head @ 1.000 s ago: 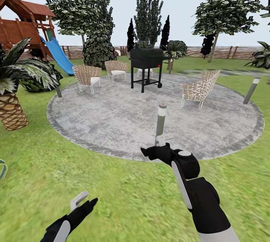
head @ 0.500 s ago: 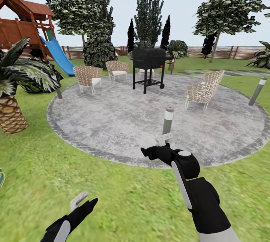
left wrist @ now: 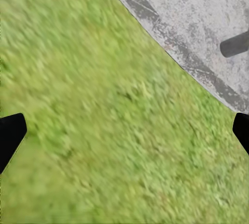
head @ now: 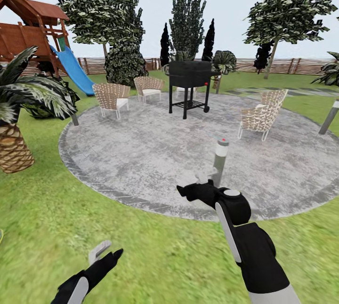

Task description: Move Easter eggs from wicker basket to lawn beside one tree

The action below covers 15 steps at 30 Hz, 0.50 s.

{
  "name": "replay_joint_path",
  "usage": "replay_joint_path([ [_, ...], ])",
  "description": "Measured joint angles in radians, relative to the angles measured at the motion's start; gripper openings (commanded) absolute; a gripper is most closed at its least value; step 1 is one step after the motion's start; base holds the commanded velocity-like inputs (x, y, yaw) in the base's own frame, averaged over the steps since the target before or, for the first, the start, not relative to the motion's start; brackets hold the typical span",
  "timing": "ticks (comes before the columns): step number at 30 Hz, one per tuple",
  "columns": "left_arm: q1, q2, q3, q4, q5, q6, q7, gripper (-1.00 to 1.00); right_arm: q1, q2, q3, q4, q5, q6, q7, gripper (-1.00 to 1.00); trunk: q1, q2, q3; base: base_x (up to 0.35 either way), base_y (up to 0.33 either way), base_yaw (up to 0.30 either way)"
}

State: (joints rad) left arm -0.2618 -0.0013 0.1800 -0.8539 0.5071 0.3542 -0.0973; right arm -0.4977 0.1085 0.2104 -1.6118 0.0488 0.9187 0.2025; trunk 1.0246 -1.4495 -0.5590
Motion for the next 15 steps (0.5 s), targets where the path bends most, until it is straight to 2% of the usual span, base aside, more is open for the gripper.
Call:
replay_joint_path([
  [15, 0.0, -0.003, -0.013, -0.007, -0.001, -0.001, -0.012, 1.0, 0.0, -0.001, 0.0, 0.001, 0.0, 0.0, 0.0, 1.0, 0.0, 0.0, 0.0, 0.257, 0.185, 0.0],
])
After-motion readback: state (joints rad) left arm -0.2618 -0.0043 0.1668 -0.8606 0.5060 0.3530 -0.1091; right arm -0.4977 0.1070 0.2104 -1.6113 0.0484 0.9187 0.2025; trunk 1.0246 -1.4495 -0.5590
